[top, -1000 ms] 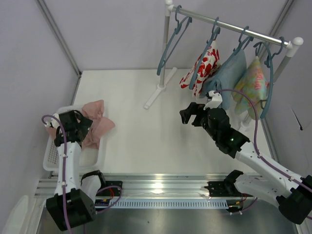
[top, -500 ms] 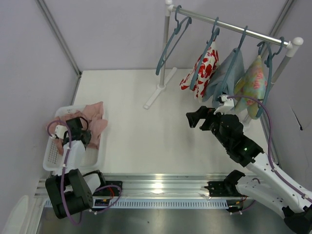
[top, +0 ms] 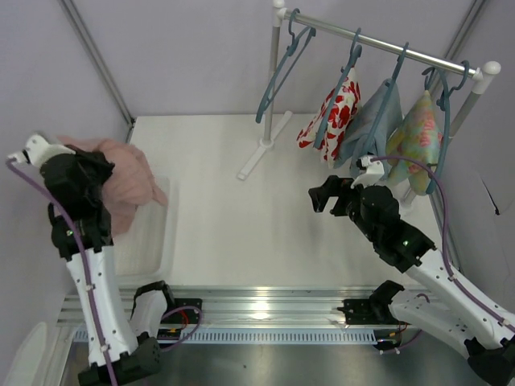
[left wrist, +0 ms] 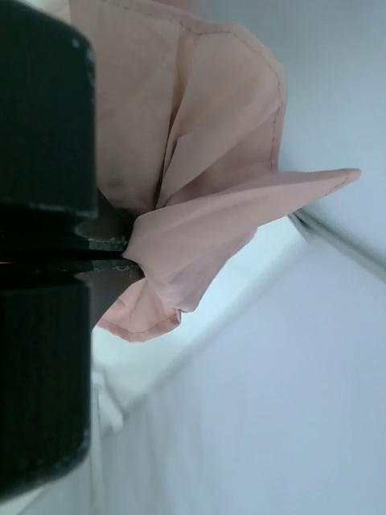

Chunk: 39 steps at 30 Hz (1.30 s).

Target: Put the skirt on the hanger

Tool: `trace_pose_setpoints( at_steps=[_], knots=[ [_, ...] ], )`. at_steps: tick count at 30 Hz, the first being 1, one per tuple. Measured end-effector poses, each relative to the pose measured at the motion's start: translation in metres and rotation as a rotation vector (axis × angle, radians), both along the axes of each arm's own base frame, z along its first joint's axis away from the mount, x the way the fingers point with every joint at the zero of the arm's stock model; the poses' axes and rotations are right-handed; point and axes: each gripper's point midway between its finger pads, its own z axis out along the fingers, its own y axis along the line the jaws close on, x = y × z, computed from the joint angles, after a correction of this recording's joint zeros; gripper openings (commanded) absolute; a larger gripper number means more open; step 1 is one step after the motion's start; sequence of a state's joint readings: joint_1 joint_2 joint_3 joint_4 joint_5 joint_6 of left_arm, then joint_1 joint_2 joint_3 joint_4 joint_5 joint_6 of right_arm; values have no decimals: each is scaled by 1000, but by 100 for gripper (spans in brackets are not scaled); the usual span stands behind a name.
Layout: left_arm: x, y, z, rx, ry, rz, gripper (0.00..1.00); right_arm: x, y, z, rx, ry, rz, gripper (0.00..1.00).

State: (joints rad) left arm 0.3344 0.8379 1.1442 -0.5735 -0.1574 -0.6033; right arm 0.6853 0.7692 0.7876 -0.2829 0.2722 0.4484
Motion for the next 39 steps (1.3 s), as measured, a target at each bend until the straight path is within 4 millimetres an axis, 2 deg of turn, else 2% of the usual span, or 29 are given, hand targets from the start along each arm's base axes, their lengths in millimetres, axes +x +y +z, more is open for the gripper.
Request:
trace_pose_setpoints(
  at_steps=[2, 3, 4, 6, 7, 9, 11, 12, 14, 16, 17, 19, 22, 25, 27, 30, 32, 33, 34, 36, 39],
  knots=[
    [-7, -24, 78, 96, -138, -117, 0, 1, 0, 4, -2, -7, -1, 99],
    [-14, -42, 113, 136, -203, -189, 0, 2, 0, 7, -4, -10, -2, 99],
    [-19, -61, 141, 168, -261, -265, 0, 3, 0, 11, -4, -15, -6, 99],
    [-36, -103, 182, 203, -363, -437, 0, 4, -3, 21, -5, -27, -20, 99],
    [-45, -125, 196, 204, -407, -526, 0, 5, -5, 28, -2, -35, -30, 99],
    [-57, -162, 210, 197, -455, -693, 0, 5, -10, 45, 10, -58, -51, 99],
    [-60, -195, 214, 186, -461, -835, 0, 4, -16, 63, 29, -89, -74, 99],
    [-55, -213, 210, 184, -434, -881, 0, 3, -20, 70, 35, -99, -89, 100],
    [-45, -260, 197, 190, -371, -998, 0, -1, -31, 81, 45, -114, -124, 100],
    [-32, -298, 171, 210, -287, -1058, 0, -7, -44, 89, 58, -118, -167, 99],
    [-23, -312, 152, 225, -237, -1072, 0, -10, -49, 92, 62, -120, -182, 100],
    [-8, -334, 95, 263, -91, -1096, 0, -20, -63, 98, 81, -128, -215, 99],
    [-5, -345, 15, 285, 89, -1127, 0, -33, -82, 101, 93, -140, -257, 99],
    [-14, -352, -52, 279, 203, -1154, 0, -43, -94, 105, 101, -153, -279, 99],
    [-23, -355, -94, 269, 270, -1173, 0, -43, -94, 103, 94, -147, -274, 99],
    [-29, -355, -148, 267, 394, -1170, 1, -40, -81, 95, 71, -115, -223, 99],
    [-26, -354, -175, 267, 478, -1145, 16, -34, -65, 84, 51, -78, -171, 99],
    [-23, -353, -185, 265, 512, -1131, 43, -31, -56, 76, 39, -53, -142, 99],
    [-20, -349, -194, 263, 543, -1114, 65, -28, -46, 66, 26, -26, -110, 100],
    [-15, -339, -201, 259, 578, -1079, 99, -24, -29, 46, 8, 25, -57, 99],
    [-3, -316, -192, 206, 559, -1003, 99, -24, -5, 11, -22, 111, 29, 99]
  ],
)
